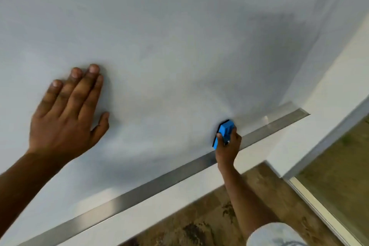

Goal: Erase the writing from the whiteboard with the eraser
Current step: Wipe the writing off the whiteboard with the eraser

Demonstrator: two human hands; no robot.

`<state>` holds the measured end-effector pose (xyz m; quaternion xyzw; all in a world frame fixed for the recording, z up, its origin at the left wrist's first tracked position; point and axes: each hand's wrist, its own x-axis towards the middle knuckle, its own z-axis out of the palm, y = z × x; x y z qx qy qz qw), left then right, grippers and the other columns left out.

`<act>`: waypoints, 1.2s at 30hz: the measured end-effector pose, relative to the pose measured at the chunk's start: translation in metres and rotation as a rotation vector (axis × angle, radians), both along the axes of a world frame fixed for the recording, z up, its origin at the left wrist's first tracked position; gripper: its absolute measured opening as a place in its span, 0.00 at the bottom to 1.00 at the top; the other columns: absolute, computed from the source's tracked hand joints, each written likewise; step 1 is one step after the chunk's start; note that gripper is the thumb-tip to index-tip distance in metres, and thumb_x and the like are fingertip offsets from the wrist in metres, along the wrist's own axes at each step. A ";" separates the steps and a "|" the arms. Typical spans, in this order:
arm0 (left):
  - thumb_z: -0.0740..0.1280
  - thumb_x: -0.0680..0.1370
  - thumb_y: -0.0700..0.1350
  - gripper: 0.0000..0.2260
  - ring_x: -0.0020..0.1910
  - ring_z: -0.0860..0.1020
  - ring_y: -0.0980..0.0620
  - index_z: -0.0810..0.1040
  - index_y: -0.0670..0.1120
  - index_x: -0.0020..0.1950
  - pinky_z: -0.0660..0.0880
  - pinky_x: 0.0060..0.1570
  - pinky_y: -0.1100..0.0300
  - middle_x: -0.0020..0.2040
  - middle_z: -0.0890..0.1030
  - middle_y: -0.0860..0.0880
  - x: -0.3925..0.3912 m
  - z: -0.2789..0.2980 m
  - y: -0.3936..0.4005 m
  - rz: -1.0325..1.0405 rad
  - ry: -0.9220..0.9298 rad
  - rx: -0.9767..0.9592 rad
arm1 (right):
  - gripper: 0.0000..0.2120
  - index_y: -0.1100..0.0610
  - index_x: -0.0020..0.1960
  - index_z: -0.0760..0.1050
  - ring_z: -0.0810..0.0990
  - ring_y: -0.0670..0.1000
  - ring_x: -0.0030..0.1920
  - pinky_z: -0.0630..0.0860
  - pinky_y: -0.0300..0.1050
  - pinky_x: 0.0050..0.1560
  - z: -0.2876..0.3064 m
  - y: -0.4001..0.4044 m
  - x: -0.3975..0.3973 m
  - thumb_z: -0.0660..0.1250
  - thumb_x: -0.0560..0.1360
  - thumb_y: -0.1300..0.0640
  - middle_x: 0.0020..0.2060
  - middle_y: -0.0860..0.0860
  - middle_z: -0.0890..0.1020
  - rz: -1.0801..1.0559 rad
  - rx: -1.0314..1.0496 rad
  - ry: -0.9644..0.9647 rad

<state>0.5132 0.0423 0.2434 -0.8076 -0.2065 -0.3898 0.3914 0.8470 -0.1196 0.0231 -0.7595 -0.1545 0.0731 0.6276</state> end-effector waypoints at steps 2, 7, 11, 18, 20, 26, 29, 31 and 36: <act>0.62 0.85 0.52 0.33 0.88 0.55 0.44 0.60 0.39 0.87 0.51 0.86 0.47 0.88 0.58 0.43 -0.029 0.001 0.005 0.006 0.008 -0.023 | 0.31 0.69 0.76 0.64 0.73 0.69 0.66 0.72 0.62 0.68 -0.002 0.007 -0.004 0.72 0.78 0.62 0.65 0.70 0.71 -0.054 0.009 0.019; 0.61 0.85 0.52 0.33 0.88 0.53 0.45 0.58 0.39 0.87 0.50 0.86 0.49 0.89 0.55 0.44 -0.060 0.001 0.004 0.030 0.025 -0.033 | 0.30 0.65 0.77 0.65 0.77 0.63 0.65 0.78 0.55 0.63 -0.009 0.043 -0.146 0.71 0.79 0.59 0.65 0.64 0.72 -0.062 0.099 0.002; 0.61 0.85 0.52 0.34 0.89 0.49 0.48 0.56 0.39 0.88 0.48 0.87 0.50 0.89 0.52 0.45 -0.071 0.010 0.003 0.003 0.023 -0.077 | 0.29 0.60 0.76 0.69 0.77 0.51 0.65 0.78 0.43 0.62 0.001 0.040 -0.208 0.69 0.79 0.51 0.67 0.55 0.73 0.139 0.135 -0.073; 0.60 0.86 0.52 0.33 0.88 0.52 0.48 0.57 0.40 0.88 0.49 0.87 0.49 0.89 0.55 0.45 -0.095 0.037 0.012 -0.016 -0.007 -0.078 | 0.29 0.55 0.77 0.68 0.82 0.59 0.60 0.80 0.58 0.60 0.114 0.029 -0.083 0.68 0.80 0.45 0.62 0.57 0.79 -0.150 0.111 0.007; 0.59 0.86 0.52 0.33 0.88 0.52 0.48 0.56 0.40 0.88 0.49 0.87 0.49 0.89 0.55 0.45 -0.095 0.040 0.013 -0.033 -0.021 -0.066 | 0.29 0.54 0.77 0.68 0.82 0.58 0.59 0.81 0.58 0.57 0.137 0.036 -0.102 0.67 0.80 0.43 0.61 0.56 0.79 -0.178 0.109 -0.092; 0.60 0.85 0.49 0.33 0.88 0.53 0.46 0.57 0.39 0.88 0.50 0.87 0.47 0.89 0.55 0.44 -0.081 0.033 0.016 -0.027 -0.106 -0.033 | 0.29 0.53 0.78 0.67 0.77 0.45 0.68 0.77 0.37 0.64 0.086 0.049 -0.251 0.63 0.82 0.40 0.70 0.47 0.75 0.299 0.132 -0.564; 0.59 0.85 0.50 0.33 0.88 0.53 0.46 0.57 0.40 0.88 0.51 0.87 0.48 0.89 0.56 0.44 -0.083 0.031 0.020 -0.020 -0.109 -0.012 | 0.25 0.60 0.74 0.72 0.79 0.55 0.65 0.79 0.48 0.63 0.051 0.035 -0.226 0.68 0.81 0.50 0.66 0.56 0.78 0.214 0.089 -0.444; 0.58 0.85 0.50 0.33 0.88 0.52 0.46 0.56 0.40 0.88 0.49 0.87 0.48 0.89 0.54 0.45 -0.082 0.031 0.020 -0.013 -0.106 -0.020 | 0.25 0.64 0.73 0.72 0.80 0.63 0.63 0.79 0.55 0.61 0.054 0.027 -0.169 0.69 0.81 0.52 0.63 0.62 0.78 -0.008 0.006 -0.172; 0.58 0.84 0.49 0.33 0.88 0.52 0.45 0.57 0.38 0.87 0.50 0.87 0.48 0.89 0.55 0.44 -0.078 0.025 0.019 0.048 -0.130 0.050 | 0.28 0.55 0.77 0.68 0.79 0.60 0.63 0.77 0.58 0.64 0.139 0.036 -0.089 0.68 0.81 0.46 0.65 0.58 0.77 -0.144 0.116 -0.086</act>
